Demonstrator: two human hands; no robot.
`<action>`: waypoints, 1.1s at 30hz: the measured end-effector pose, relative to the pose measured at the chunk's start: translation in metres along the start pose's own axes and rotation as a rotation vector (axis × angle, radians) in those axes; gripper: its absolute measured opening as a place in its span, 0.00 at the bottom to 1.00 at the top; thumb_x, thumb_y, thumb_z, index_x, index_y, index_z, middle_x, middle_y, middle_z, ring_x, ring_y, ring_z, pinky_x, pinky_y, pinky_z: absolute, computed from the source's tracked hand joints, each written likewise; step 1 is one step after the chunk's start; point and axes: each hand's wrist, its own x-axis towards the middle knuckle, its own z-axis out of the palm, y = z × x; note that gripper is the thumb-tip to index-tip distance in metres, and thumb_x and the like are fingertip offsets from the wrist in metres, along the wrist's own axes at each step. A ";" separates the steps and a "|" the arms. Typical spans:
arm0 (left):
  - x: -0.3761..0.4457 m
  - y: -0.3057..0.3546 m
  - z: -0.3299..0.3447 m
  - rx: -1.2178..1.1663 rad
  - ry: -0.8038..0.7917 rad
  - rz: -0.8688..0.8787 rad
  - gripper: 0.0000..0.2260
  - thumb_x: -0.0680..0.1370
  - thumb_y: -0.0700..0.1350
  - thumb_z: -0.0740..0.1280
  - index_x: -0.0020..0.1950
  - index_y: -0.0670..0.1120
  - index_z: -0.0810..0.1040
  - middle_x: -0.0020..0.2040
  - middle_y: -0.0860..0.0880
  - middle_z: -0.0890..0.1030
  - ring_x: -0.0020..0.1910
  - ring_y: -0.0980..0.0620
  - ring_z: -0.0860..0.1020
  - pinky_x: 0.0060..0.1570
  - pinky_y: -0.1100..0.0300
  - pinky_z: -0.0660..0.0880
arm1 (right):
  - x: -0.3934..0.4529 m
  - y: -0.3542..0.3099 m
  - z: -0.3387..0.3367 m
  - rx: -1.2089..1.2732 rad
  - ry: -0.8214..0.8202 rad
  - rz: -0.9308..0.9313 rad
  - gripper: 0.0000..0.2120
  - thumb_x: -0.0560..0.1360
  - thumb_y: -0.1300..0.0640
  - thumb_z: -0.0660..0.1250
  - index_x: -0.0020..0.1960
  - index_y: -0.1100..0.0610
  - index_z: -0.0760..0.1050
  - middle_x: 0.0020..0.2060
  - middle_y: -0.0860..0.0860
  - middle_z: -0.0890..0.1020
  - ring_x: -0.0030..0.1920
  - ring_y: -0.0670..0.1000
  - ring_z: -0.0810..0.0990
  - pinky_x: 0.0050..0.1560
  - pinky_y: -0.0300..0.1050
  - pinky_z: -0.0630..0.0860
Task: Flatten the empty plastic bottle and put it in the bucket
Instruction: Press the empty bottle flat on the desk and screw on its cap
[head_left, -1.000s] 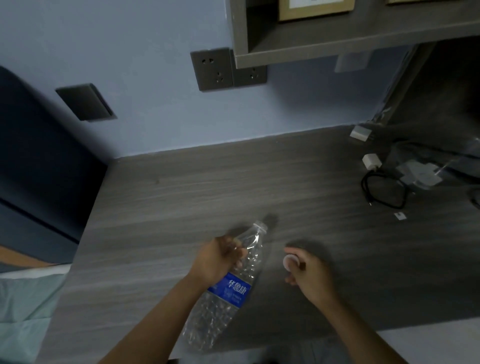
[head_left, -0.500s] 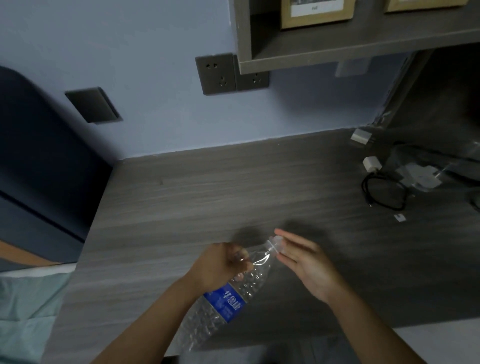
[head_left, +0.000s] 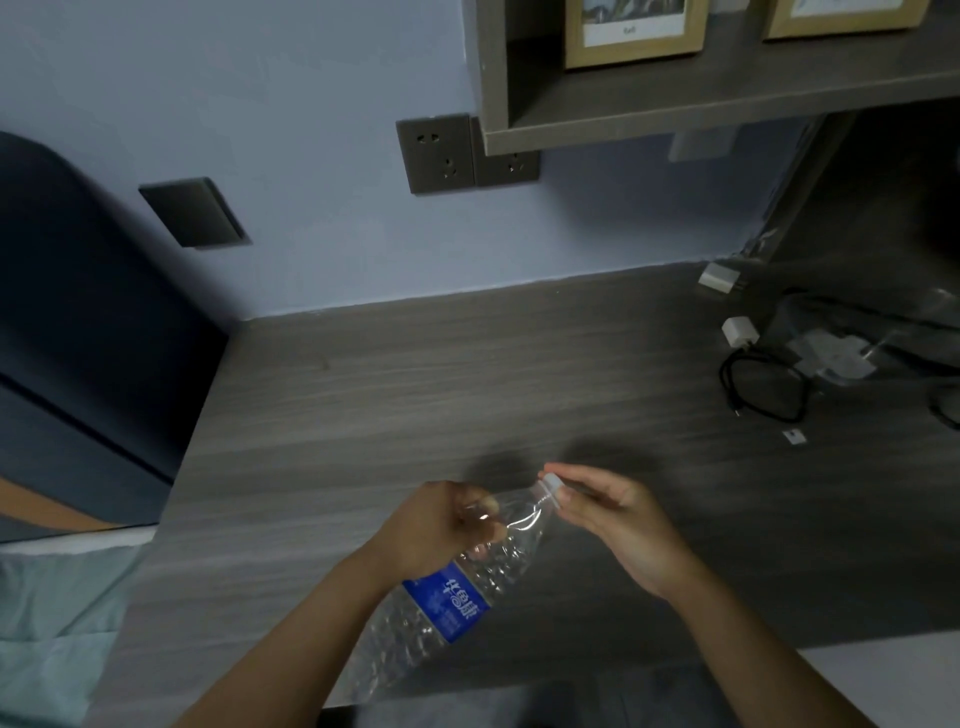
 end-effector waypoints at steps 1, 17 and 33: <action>0.000 0.000 0.000 -0.001 0.000 0.001 0.05 0.73 0.45 0.68 0.45 0.44 0.80 0.43 0.42 0.85 0.37 0.55 0.81 0.42 0.65 0.74 | 0.000 0.000 0.001 0.011 0.007 0.004 0.14 0.72 0.68 0.65 0.49 0.51 0.81 0.42 0.44 0.87 0.47 0.43 0.84 0.46 0.32 0.79; -0.012 -0.007 0.001 0.231 0.104 0.091 0.08 0.74 0.49 0.67 0.47 0.45 0.79 0.42 0.44 0.85 0.41 0.47 0.81 0.45 0.56 0.77 | 0.000 0.000 0.020 -0.101 0.102 -0.004 0.08 0.72 0.66 0.66 0.39 0.55 0.79 0.31 0.46 0.82 0.32 0.39 0.82 0.35 0.31 0.79; -0.022 -0.019 -0.018 -0.232 -0.143 -0.003 0.04 0.72 0.43 0.70 0.46 0.46 0.81 0.38 0.48 0.83 0.34 0.58 0.81 0.37 0.71 0.76 | -0.019 -0.009 0.026 -0.153 -0.060 -0.043 0.16 0.71 0.69 0.65 0.54 0.54 0.78 0.36 0.45 0.82 0.33 0.40 0.78 0.40 0.30 0.76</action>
